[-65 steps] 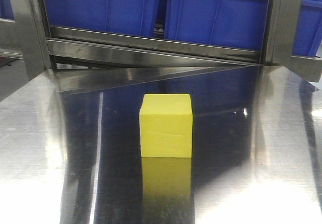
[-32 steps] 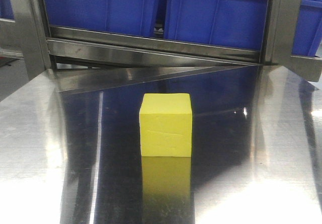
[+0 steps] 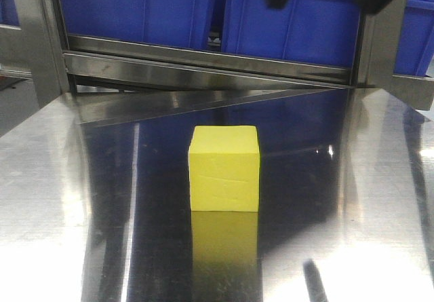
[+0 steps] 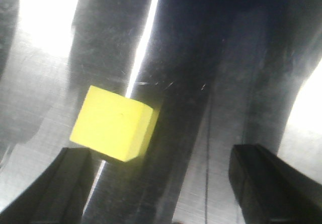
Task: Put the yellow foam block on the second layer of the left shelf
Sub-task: 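Lower the open right gripper over the yellow foam cube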
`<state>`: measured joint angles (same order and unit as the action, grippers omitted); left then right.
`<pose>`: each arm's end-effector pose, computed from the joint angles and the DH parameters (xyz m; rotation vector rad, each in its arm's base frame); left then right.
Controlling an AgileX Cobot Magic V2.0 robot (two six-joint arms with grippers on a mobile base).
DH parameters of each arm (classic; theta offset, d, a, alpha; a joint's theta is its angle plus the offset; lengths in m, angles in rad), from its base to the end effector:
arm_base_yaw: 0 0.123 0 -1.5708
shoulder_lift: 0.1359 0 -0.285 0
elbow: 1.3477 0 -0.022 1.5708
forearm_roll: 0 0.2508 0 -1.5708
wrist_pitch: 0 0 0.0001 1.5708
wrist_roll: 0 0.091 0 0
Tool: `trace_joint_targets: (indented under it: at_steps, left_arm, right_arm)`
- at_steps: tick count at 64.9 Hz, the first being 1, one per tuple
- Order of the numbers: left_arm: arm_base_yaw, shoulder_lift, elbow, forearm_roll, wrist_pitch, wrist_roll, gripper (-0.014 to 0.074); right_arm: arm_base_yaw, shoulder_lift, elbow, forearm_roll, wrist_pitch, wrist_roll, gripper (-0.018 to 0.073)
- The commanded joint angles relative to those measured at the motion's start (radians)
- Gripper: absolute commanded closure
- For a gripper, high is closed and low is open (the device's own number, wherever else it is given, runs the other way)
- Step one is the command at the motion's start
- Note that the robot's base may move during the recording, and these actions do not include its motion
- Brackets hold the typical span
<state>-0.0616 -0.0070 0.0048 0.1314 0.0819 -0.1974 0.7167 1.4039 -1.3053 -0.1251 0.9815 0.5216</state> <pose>0.0561 -0.0025 0.2046 -0.0122 1.5633 -0.0925 0.2262 0.1846 0.3513 -0.3013 2.5659 0.3143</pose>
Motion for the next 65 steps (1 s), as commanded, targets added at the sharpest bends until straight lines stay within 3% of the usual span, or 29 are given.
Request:
trace_joint_targets:
  at_steps: [1, 14, 36, 65]
  left_arm:
    - [0.002, 0.007, 0.026, -0.007, -0.088, -0.004, 0.0460]
    - [0.002, 0.007, 0.026, -0.007, -0.088, -0.004, 0.0460]
    - [0.002, 0.007, 0.026, -0.007, -0.088, -0.004, 0.0460]
    - [0.002, 0.007, 0.026, -0.007, -0.088, -0.004, 0.0460]
  right_arm:
    - [0.039, 0.056, -0.094, -0.070, -0.002, 0.101, -0.0065]
    - [0.094, 0.193, -0.170, -0.113, 0.009, 0.236, -0.0065]
    - [0.139, 0.278, -0.173, -0.140, 0.013, 0.364, -0.0065]
    - [0.143, 0.331, -0.170, -0.139, 0.028, 0.417, -0.0065]
